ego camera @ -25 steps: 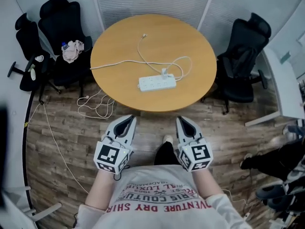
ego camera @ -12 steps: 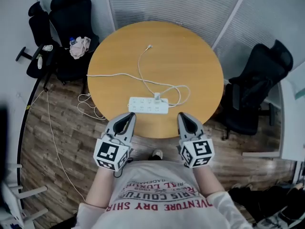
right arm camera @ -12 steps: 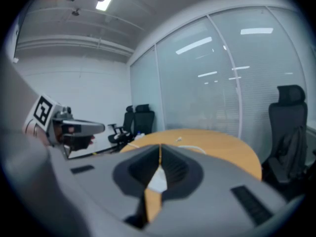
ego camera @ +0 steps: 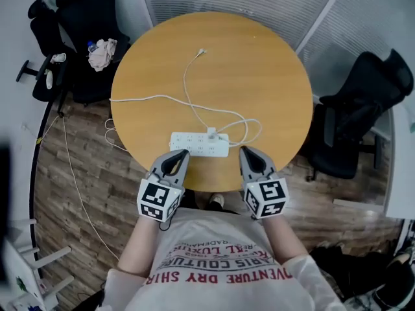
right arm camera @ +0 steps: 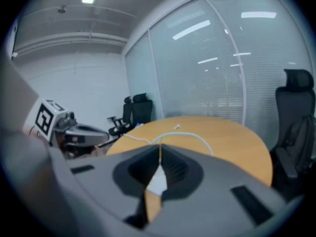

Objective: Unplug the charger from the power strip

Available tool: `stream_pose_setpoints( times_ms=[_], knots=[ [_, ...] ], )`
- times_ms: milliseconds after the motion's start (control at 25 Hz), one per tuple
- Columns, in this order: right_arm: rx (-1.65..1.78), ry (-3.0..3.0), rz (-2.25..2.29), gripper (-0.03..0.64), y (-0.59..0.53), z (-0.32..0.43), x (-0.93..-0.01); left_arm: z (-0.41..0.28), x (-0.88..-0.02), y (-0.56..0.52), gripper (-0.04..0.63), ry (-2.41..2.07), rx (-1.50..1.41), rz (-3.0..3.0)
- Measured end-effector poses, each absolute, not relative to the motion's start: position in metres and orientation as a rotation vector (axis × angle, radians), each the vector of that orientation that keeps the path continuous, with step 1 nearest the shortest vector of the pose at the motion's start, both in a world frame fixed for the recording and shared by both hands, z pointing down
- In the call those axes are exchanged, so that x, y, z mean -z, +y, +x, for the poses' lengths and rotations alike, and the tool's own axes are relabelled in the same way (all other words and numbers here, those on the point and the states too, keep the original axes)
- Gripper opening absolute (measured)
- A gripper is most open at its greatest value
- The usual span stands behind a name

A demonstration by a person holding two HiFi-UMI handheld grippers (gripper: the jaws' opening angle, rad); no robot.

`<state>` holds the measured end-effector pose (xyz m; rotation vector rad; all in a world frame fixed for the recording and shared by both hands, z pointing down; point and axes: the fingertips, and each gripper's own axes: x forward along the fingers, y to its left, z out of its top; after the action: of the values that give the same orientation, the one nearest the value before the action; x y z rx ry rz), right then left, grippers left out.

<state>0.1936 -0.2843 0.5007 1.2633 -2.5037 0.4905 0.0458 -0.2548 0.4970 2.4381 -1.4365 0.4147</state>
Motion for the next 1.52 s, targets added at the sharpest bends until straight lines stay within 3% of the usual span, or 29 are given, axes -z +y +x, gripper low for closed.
stream_pose_setpoints(
  times_ms=[640, 1080, 1120, 1200, 1520],
  knots=[
    [-0.718, -2.209, 1.285, 0.029, -0.302, 0.147, -0.593, 0.049, -0.645, -0.301, 0.032, -0.855, -0.864, 2.463],
    [-0.802, -2.023, 1.216, 0.032, -0.291, 0.123, -0.643, 0.054, -0.676, -0.299, 0.033, -0.757, -1.028, 2.457],
    [-0.803, -2.012, 1.214, 0.042, -0.292, 0.121, -0.647, 0.054, -0.676, -0.299, 0.032, -0.748, -1.022, 2.457],
    [-0.804, -1.994, 1.210, 0.175, -0.295, 0.117, -0.653, 0.054, -0.676, -0.299, 0.032, -0.721, -1.006, 2.448],
    [-0.782, -1.907, 1.242, 0.183, -0.315, 0.110, -0.670, 0.057, -0.675, -0.299, 0.032, -0.659, -0.962, 2.407]
  ],
)
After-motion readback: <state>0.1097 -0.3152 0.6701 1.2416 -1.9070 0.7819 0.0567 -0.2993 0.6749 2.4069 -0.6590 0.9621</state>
